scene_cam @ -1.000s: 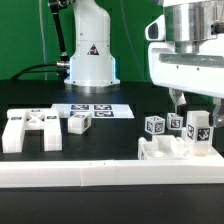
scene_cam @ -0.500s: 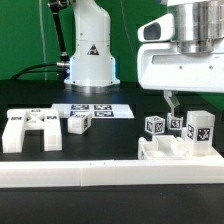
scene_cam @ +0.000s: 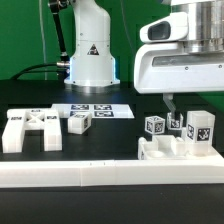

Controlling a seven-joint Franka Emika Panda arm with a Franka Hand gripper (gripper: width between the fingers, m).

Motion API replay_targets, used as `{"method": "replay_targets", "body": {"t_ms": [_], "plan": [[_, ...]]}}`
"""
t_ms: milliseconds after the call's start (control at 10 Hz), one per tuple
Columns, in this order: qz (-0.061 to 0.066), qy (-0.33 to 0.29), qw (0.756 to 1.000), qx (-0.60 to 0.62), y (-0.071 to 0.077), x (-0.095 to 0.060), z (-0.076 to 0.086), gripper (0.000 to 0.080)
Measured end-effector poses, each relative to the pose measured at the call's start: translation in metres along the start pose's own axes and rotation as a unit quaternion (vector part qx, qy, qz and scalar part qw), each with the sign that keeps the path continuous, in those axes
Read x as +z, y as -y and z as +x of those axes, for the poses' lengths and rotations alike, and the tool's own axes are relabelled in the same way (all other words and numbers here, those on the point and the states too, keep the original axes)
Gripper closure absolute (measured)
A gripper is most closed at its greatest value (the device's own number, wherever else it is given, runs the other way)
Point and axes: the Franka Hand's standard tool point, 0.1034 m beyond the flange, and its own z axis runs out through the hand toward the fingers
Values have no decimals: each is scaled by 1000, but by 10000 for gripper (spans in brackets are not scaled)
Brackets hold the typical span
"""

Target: Assemble chair

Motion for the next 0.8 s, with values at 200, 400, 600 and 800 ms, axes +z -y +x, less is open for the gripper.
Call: {"method": "replay_targets", "body": {"t_ms": [200, 400, 600, 800], "plan": [[-10, -2, 998, -64, -2, -1, 1, 150], [-12, -2, 997, -77, -2, -1, 1, 179], [-12, -2, 997, -74, -2, -1, 1, 360], [-12, -3, 998, -66, -2, -1, 1, 514]]}}
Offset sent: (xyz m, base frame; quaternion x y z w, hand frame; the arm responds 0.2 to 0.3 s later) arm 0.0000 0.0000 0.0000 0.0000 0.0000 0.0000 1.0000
